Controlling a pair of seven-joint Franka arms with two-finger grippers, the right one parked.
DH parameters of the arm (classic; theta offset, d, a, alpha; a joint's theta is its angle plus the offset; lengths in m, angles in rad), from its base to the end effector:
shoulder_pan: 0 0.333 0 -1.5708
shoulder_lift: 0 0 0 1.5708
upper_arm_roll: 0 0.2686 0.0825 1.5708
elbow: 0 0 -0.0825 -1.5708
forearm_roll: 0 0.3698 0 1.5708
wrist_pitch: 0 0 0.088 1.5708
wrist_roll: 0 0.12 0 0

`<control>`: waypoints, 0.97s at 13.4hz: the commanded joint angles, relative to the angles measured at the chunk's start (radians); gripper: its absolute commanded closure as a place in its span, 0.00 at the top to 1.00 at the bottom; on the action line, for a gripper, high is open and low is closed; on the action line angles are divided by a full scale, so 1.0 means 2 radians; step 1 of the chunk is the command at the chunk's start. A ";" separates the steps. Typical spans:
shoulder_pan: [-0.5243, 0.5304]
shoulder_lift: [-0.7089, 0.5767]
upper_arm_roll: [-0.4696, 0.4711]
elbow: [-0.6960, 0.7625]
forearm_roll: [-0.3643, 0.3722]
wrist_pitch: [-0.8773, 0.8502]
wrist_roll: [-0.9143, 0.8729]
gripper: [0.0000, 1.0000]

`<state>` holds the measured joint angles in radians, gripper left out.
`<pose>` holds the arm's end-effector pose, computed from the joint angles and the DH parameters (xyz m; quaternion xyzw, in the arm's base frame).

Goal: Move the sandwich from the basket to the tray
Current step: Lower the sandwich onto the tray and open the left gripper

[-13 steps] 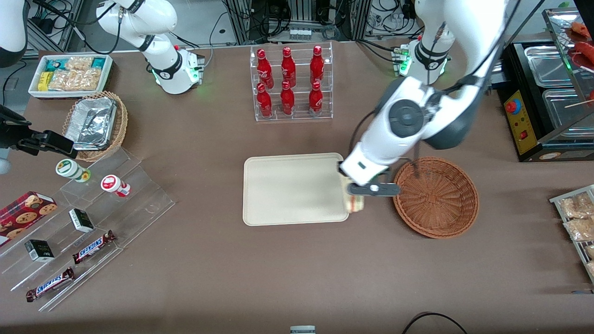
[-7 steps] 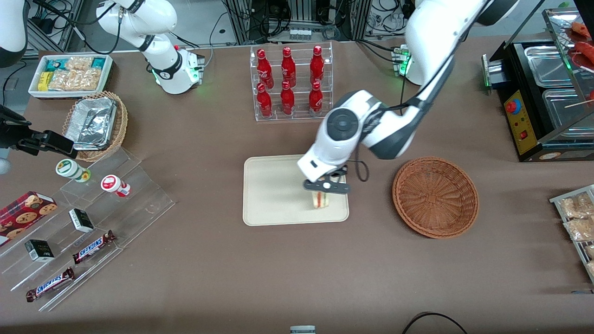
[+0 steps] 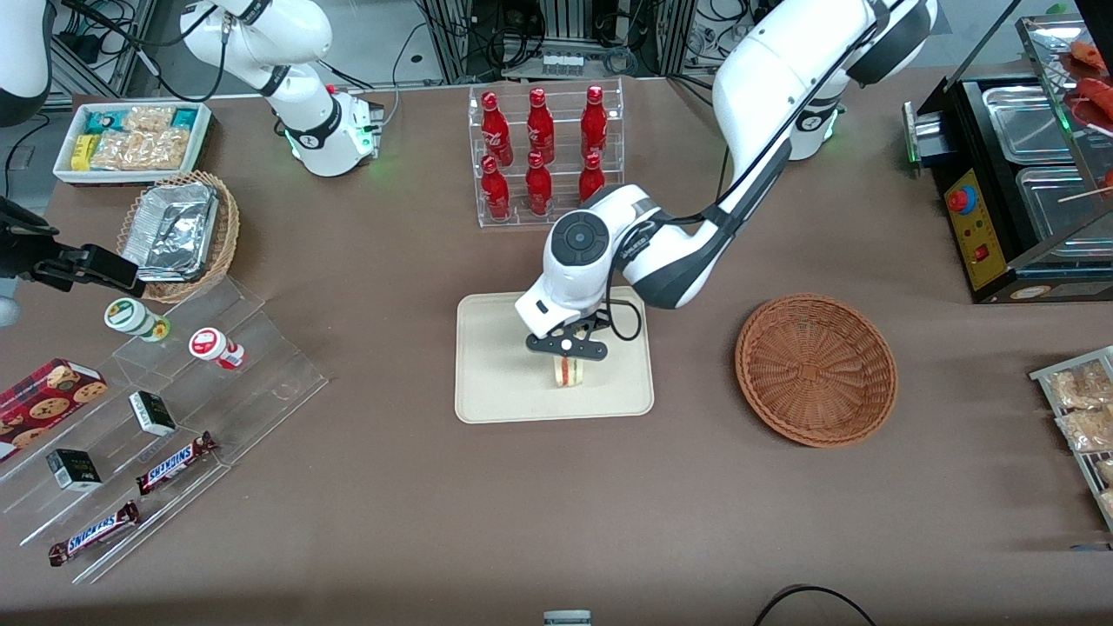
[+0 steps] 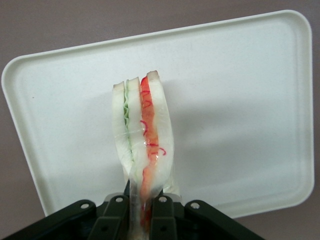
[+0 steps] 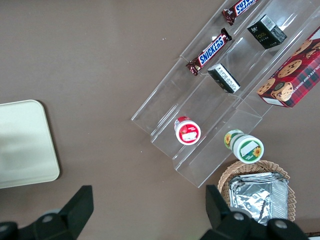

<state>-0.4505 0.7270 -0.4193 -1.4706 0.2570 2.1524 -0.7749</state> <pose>0.4754 -0.4815 0.2365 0.9972 -0.0683 -0.0138 0.0276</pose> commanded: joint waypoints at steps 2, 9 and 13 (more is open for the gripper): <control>-0.019 0.038 0.003 0.044 0.024 0.000 -0.022 0.00; -0.024 0.054 0.004 0.046 0.037 0.016 -0.032 0.03; -0.024 0.054 0.003 0.045 0.038 0.016 -0.050 1.00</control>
<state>-0.4824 0.8220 -0.4191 -1.4099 0.3097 2.1837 -0.8398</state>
